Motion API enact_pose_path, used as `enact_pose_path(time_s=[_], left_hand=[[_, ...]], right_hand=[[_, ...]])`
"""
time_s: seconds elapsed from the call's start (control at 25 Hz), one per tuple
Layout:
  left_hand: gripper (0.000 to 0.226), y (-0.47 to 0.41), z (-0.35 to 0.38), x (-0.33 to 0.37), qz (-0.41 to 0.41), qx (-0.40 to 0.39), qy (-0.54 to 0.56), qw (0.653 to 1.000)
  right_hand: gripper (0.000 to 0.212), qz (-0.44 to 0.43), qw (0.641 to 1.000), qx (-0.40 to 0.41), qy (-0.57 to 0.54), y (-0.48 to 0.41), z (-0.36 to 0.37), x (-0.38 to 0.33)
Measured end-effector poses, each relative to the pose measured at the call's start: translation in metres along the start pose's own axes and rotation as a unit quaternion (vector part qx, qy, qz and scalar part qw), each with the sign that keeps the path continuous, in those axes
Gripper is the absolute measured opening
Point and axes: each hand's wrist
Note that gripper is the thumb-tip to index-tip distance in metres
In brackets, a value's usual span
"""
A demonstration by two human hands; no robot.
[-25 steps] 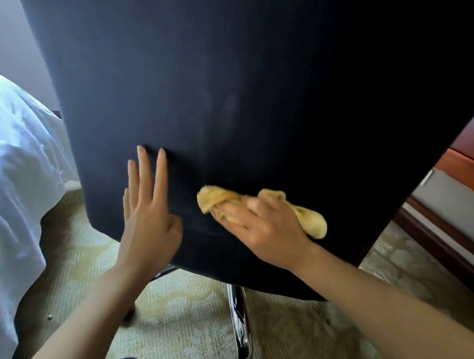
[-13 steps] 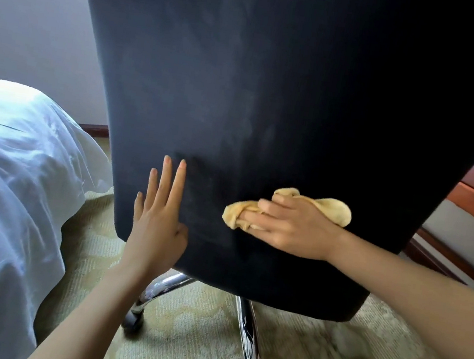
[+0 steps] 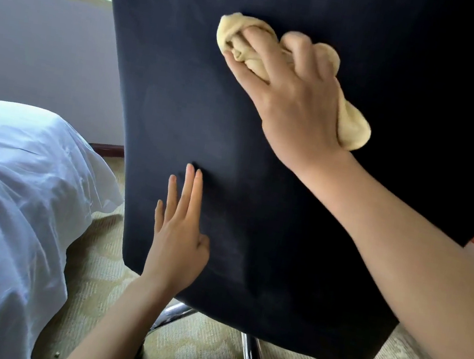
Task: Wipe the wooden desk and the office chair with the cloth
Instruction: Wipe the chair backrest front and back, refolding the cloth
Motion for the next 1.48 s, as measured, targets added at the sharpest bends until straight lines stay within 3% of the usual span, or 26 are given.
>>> enact_pose_path(time_s=[0.16, 0.36, 0.52, 0.72, 0.88, 1.04, 1.12, 1.2, 1.28, 1.4, 1.44, 1.48], left_hand=[[0.106, -0.003, 0.001, -0.01, -0.01, -0.002, -0.013, 1.0], [0.109, 0.004, 0.0, -0.02, -0.026, -0.03, -0.029, 0.999], [0.104, 0.012, -0.007, -0.022, -0.04, -0.064, -0.044, 0.996], [0.099, 0.027, -0.015, -0.011, -0.059, -0.094, -0.018, 0.994], [0.081, 0.049, -0.017, -0.002, -0.161, -0.086, 0.159, 0.97], [0.053, 0.076, -0.013, 0.011, -0.264, -0.05, 0.323, 0.907], [0.041, 0.09, -0.011, 0.021, -0.293, -0.015, 0.332, 0.896], [0.036, 0.101, -0.014, 0.029, -0.286, -0.006, 0.375, 0.882], [0.039, 0.107, -0.017, 0.037, -0.239, -0.035, 0.417, 0.876], [0.044, 0.108, -0.023, 0.036, -0.146, -0.028, 0.297, 0.943], [0.045, 0.107, -0.026, 0.033, -0.113, -0.002, 0.242, 0.964], [0.043, 0.106, -0.031, 0.028, -0.092, 0.027, 0.206, 0.974]], right_hand=[[0.034, 0.061, 0.996, -0.019, -0.068, 0.025, 0.004, -0.036], [0.031, -0.022, 0.982, -0.105, -0.153, 0.115, -0.013, -0.08], [0.042, -0.078, 0.955, -0.205, -0.198, 0.176, -0.032, -0.096], [0.044, -0.155, 0.898, -0.331, -0.247, 0.207, -0.053, -0.1], [0.048, -0.112, 0.828, -0.433, -0.339, 0.205, -0.071, -0.098], [0.052, 0.188, 0.727, -0.425, -0.505, 0.19, -0.089, -0.097], [0.052, 0.336, 0.653, -0.373, -0.567, 0.175, -0.099, -0.1], [0.052, 0.428, 0.571, -0.337, -0.614, 0.161, -0.109, -0.108], [0.044, 0.49, 0.454, -0.309, -0.677, 0.149, -0.117, -0.118], [0.034, 0.587, 0.232, -0.247, -0.735, 0.138, -0.12, -0.127], [0.033, 0.609, 0.176, -0.224, -0.74, 0.135, -0.119, -0.126], [0.033, 0.621, 0.144, -0.213, -0.741, 0.134, -0.118, -0.125]])
Point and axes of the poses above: each hand's wrist, its own y-axis away from the middle knuckle, its own z-axis out of the palm, x = y × z, and after that the axes turned 3 degrees about y, right-handed
